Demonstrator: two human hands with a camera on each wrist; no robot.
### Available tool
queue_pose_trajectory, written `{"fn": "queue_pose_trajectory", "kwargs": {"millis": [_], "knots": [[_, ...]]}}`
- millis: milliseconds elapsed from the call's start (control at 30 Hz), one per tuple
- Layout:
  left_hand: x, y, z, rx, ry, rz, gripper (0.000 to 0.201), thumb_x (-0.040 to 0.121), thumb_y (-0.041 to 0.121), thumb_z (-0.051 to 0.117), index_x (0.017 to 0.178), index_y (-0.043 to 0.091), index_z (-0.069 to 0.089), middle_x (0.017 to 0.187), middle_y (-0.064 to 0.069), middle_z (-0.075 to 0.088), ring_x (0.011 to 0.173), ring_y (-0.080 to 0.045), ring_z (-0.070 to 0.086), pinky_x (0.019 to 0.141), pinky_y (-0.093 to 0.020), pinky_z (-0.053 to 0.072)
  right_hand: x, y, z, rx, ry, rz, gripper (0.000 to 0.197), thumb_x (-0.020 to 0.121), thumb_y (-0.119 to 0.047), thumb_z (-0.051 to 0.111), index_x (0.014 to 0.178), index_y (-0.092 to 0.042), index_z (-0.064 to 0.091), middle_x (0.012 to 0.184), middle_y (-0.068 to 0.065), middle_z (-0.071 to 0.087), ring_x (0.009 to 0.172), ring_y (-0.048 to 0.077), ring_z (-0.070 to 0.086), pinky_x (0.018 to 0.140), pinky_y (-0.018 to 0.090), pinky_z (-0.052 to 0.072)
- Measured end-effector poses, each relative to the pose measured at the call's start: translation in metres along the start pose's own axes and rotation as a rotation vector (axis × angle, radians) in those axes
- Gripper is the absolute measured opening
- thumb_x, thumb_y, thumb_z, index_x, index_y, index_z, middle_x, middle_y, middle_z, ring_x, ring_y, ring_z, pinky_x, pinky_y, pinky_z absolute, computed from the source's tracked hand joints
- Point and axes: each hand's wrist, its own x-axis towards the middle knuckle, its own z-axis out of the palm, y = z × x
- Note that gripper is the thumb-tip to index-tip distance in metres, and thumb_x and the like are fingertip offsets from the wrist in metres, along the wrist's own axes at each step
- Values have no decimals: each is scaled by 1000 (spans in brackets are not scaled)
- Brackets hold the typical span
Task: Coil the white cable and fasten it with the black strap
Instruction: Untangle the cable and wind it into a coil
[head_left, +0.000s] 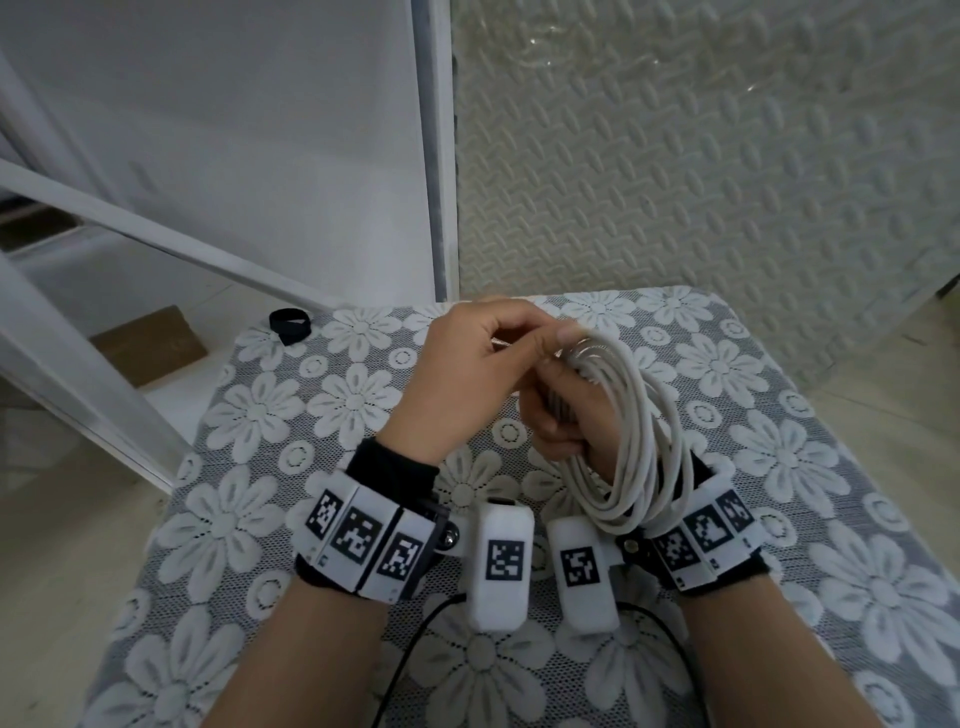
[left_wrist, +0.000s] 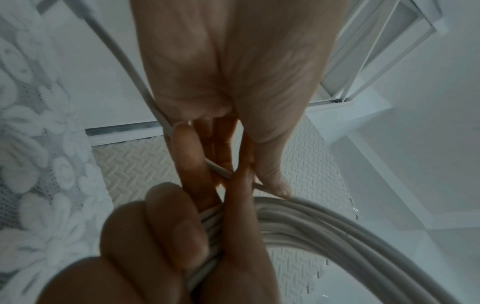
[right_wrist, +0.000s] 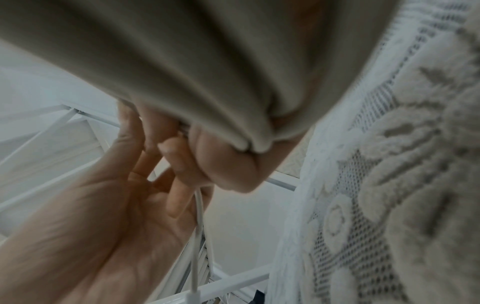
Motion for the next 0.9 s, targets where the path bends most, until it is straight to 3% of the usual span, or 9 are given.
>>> {"fn": "queue_pose_trajectory", "kwargs": {"millis": [100,167,233,333,433,533,633,767,900], "knots": [[-1,1,-1,18,-51,-23,19,83,27,68,80,9,73,59,11,60,51,-2,53,57,-18,41,-2,-5,3,-41,53,39,58,95,-35,47,115,19,42,50,8,33,27,3,27,31,10,24],[-2,3,-1,27,-77,-40,21,84,27,66,82,7,72,54,12,58,42,-2,51,50,-13,38,-4,-8,4,-102,65,49,53,97,-28,40,119,20,42,54,7,32,28,2,24,31,10,22],[-3,4,-1,28,-100,-57,25,81,34,66,82,10,72,61,11,61,45,-13,57,49,-21,46,-4,-8,5,-146,87,49,39,97,-25,40,100,13,53,56,8,34,28,1,24,31,12,21],[-2,5,-1,30,-121,-51,25,81,36,64,83,12,71,79,3,63,65,-25,62,60,-35,55,1,-5,6,-106,126,68,34,98,-21,39,68,-6,44,43,3,37,25,1,26,29,11,23],[-1,5,0,36,-80,-38,16,86,24,65,84,10,72,78,3,63,66,-11,60,65,-27,51,4,-7,7,-92,197,56,31,99,-21,38,73,-6,45,37,-2,29,25,1,23,29,11,21],[-1,2,1,4,-41,-42,12,85,22,66,84,13,74,76,1,64,66,-14,58,71,-30,50,3,-5,4,9,199,27,27,98,-22,40,75,-9,43,51,6,29,26,1,25,29,12,23],[-1,-1,2,54,-28,-31,15,87,26,64,86,16,76,82,2,64,77,-10,58,76,-25,49,6,1,-2,78,184,7,34,99,-29,39,68,-15,42,44,-4,36,26,2,27,29,11,24],[-1,2,5,72,-98,-50,15,94,21,56,95,19,70,80,14,67,72,0,63,64,-13,46,10,2,-6,130,192,-164,38,97,-40,39,82,-8,53,64,8,42,28,0,24,31,12,21],[-1,-4,-4,128,-117,-158,23,90,23,61,112,17,63,95,3,67,70,-12,68,61,-18,45,8,-3,-21,358,202,-307,47,97,-39,33,77,-8,62,58,3,45,30,0,26,32,12,25]]}}
